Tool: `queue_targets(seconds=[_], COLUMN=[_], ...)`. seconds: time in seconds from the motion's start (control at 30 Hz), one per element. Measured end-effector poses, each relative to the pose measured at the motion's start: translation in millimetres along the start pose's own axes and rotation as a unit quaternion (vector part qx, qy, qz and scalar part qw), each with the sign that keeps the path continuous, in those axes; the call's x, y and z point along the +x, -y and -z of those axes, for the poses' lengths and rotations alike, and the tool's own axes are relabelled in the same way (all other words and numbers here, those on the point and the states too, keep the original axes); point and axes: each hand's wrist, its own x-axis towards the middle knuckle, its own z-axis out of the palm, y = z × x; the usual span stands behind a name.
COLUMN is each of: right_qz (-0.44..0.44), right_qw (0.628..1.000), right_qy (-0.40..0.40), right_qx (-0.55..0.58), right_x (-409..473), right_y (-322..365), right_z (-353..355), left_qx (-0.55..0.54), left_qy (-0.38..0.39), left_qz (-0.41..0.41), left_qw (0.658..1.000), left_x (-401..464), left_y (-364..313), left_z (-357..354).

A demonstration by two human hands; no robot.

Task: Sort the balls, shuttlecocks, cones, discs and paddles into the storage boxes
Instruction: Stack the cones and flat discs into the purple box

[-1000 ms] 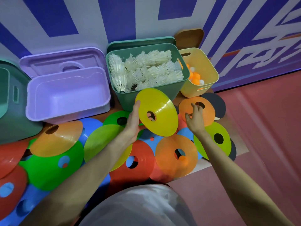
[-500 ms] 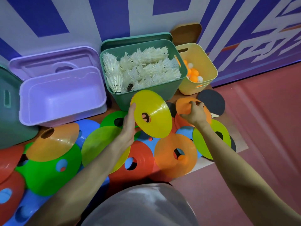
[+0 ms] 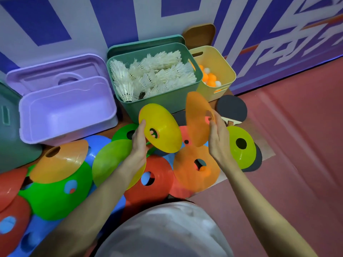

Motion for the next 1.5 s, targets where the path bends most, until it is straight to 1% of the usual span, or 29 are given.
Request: queue_targets(seconds=[0.07,0.13,0.23,0.27,0.33,0.43,0.53,0.63,0.7,0.8,0.87,0.93,1.0,1.13,1.2,1.27,1.37,1.5], right_qz=[0.004,-0.040,-0.106,-0.121,-0.136,-0.126,-0.119,-0.120,-0.107,-0.091,-0.129,-0.190,-0.220,-0.223,-0.222,-0.220,-0.197,-0.172], right_qw=[0.999,0.997,0.991,0.990,0.990,0.990,0.987,0.981,0.985,0.987,0.977,0.960,0.946,0.932,0.928,0.928,0.940,0.949], right_qy=[-0.035,-0.050,-0.048,-0.046,-0.028,0.009,0.038,0.071,0.052,-0.017,-0.021,0.019,0.063,0.136,0.147,0.136,0.072,0.006], right_qx=[0.035,0.049,0.065,0.057,0.002,-0.064,-0.100,-0.132,-0.125,-0.132,-0.166,-0.204,-0.229,-0.252,-0.261,-0.268,-0.269,-0.265], right_x=[-11.2,-15.9,-19.8,-21.9,-26.8,-35.0,-42.3,-47.2,-50.3,-50.4,-46.9,-41.7,-37.0,-27.6,-24.4,-22.8,-23.1,-23.7], right_y=[-0.2,-2.8,-14.3,-20.3,-32.0,-44.4,-51.8,-56.0,-58.7,-72.7,-91.9,-112.3,-126.5,-141.4,-145.5,-146.3,-133.5,-93.7], right_z=[-1.8,-6.1,-13.7,-16.1,-19.3,-19.6,-18.5,-16.9,-12.4,-1.2,8.3,18.3,26.9,31.9,30.8,29.4,26.2,17.1], left_qx=[0.009,0.016,0.005,-0.009,-0.034,-0.038,-0.014,0.015,0.021,0.038,0.056,0.070,0.082,0.095,0.087,0.079,0.068,0.047], left_qy=[0.012,0.026,0.052,0.065,0.094,0.133,0.155,0.150,0.148,0.147,0.157,0.167,0.170,0.169,0.165,0.143,0.123,0.084], left_qz=[0.000,0.001,0.018,0.027,0.033,0.038,0.043,0.036,0.035,0.023,0.015,0.008,0.005,-0.013,-0.010,-0.006,-0.007,-0.024], left_qw=[1.000,1.000,0.998,0.997,0.994,0.990,0.987,0.988,0.988,0.988,0.986,0.983,0.982,0.981,0.982,0.987,0.990,0.995], left_x=[-3.1,-8.3,-16.3,-18.5,-25.0,-30.0,-35.4,-38.4,-37.4,-36.5,-37.9,-41.4,-41.1,-41.2,-40.6,-38.6,-34.4,-29.6], left_y=[3.6,7.6,13.9,16.3,18.5,22.0,25.2,27.3,30.3,33.4,34.7,34.2,35.7,36.7,35.7,32.9,29.7,25.5], left_z=[0.1,-2.1,-6.8,-8.4,-11.8,-15.6,-20.0,-24.5,-26.1,-28.4,-30.7,-32.7,-33.3,-34.8,-33.9,-31.9,-26.3,-17.2])
